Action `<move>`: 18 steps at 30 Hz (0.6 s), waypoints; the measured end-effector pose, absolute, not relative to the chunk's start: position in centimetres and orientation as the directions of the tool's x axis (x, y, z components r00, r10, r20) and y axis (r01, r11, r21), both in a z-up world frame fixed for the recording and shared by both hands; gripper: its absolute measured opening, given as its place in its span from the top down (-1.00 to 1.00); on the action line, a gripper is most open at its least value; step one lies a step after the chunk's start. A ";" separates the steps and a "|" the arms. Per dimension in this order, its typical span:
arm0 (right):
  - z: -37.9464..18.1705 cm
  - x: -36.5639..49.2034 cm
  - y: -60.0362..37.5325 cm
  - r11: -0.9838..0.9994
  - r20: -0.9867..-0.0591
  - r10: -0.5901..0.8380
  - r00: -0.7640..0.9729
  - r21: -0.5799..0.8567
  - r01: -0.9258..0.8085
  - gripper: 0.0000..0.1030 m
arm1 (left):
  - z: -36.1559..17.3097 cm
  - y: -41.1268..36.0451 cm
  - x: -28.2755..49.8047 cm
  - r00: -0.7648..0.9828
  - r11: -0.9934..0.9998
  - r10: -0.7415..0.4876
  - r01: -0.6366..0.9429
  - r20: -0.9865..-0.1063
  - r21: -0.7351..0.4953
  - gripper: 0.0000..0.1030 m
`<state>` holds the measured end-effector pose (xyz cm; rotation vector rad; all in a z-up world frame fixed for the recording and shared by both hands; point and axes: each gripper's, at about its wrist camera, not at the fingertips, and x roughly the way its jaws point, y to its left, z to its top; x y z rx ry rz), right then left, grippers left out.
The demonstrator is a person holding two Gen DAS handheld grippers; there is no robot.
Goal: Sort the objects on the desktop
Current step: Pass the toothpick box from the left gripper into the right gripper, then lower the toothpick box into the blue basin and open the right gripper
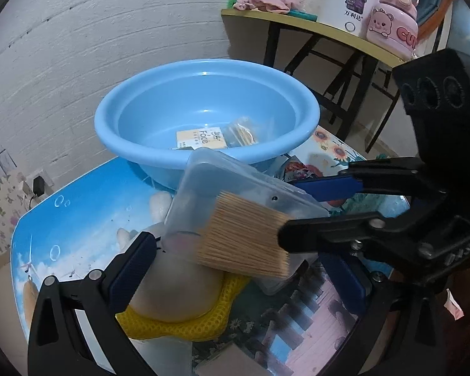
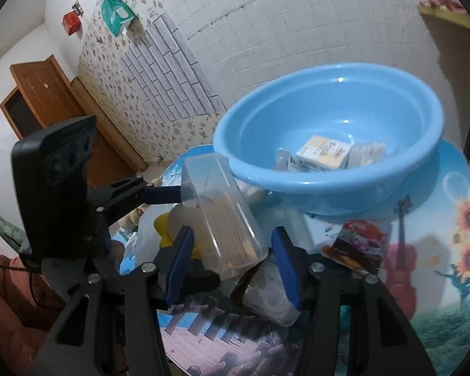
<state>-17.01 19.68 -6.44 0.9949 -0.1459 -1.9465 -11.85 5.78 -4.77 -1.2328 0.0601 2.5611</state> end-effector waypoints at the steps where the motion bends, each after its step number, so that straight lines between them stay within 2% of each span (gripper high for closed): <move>1: -6.3 -16.9 19.7 -0.570 -0.580 -0.774 -0.256 0.459 0.682 0.23 | -4.6 5.6 -11.8 -0.587 -0.955 0.249 -0.281 -0.770 -0.095 -0.99; 7: -3.9 -15.3 20.6 -0.569 -0.532 -0.782 -0.324 0.397 0.721 0.35 | -3.4 4.1 -10.3 -0.612 -0.950 0.282 -0.283 -0.739 -0.128 -0.99; 15: 0.4 -16.1 22.5 -0.608 -0.404 -0.788 -0.465 0.394 0.689 0.36 | -2.1 1.2 -9.0 -0.666 -0.974 0.216 -0.203 -0.714 -0.106 -0.99; 18: 1.2 -16.8 22.6 -0.658 -0.409 -0.749 -0.521 0.363 0.660 0.37 | -2.0 -0.3 -8.8 -0.675 -0.979 0.200 -0.163 -0.710 -0.121 -0.99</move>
